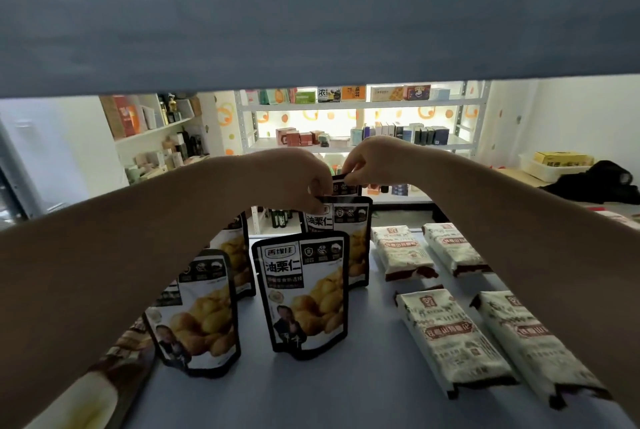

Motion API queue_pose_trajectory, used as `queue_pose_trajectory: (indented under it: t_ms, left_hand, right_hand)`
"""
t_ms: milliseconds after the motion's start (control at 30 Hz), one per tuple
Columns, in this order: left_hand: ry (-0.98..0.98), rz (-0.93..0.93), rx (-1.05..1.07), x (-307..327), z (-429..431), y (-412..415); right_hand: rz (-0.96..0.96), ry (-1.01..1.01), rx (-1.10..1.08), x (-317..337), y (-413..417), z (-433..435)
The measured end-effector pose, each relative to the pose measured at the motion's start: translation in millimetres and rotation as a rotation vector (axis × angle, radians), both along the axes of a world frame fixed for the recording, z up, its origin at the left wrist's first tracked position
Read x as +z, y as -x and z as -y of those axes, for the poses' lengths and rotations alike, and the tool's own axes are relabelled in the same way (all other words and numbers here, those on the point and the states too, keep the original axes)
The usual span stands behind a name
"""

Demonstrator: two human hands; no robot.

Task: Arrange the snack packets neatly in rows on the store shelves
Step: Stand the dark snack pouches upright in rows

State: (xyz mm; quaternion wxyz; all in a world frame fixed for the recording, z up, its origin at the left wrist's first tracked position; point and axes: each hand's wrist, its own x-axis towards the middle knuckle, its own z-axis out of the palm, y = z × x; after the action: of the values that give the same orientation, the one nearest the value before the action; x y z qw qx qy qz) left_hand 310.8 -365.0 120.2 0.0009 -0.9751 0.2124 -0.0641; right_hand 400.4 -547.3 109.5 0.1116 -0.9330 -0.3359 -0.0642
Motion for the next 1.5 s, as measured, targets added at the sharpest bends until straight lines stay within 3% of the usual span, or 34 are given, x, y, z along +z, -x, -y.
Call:
queue_pose_trajectory:
  t_ms: [133, 300, 400, 600, 833, 1133, 1500]
  left_hand:
    - [0.097, 0.154, -0.042, 12.0, -13.3, 34.0]
    - [-0.046, -0.040, -0.051, -3.7, -11.7, 88.6]
    - [-0.081, -0.037, -0.016, -24.8, -3.9, 98.3]
    - [0.007, 0.046, 0.067, -45.3, 5.5, 109.8]
    - [0.197, 0.086, 0.074, -53.7, 35.6, 108.5]
    - [0.447, 0.122, 0.119, -69.3, 41.0, 114.4]
    - [0.445, 0.249, 0.169, -79.4, 46.7, 127.2]
  right_hand:
    - [0.076, -0.030, -0.007, 3.6, 6.6, 10.0]
    - [0.272, -0.005, -0.020, 3.0, 41.9, 38.6]
    - [0.351, 0.006, -0.073, -14.0, 81.1, 59.5]
    - [0.207, -0.033, -0.152, -78.3, 161.3, 76.5]
    - [0.053, 0.031, -0.153, -121.5, 185.7, 88.9]
    - [0.074, -0.006, -0.158, -135.3, 188.4, 94.1]
    - [0.096, -0.023, -0.211, -134.8, 193.3, 96.3]
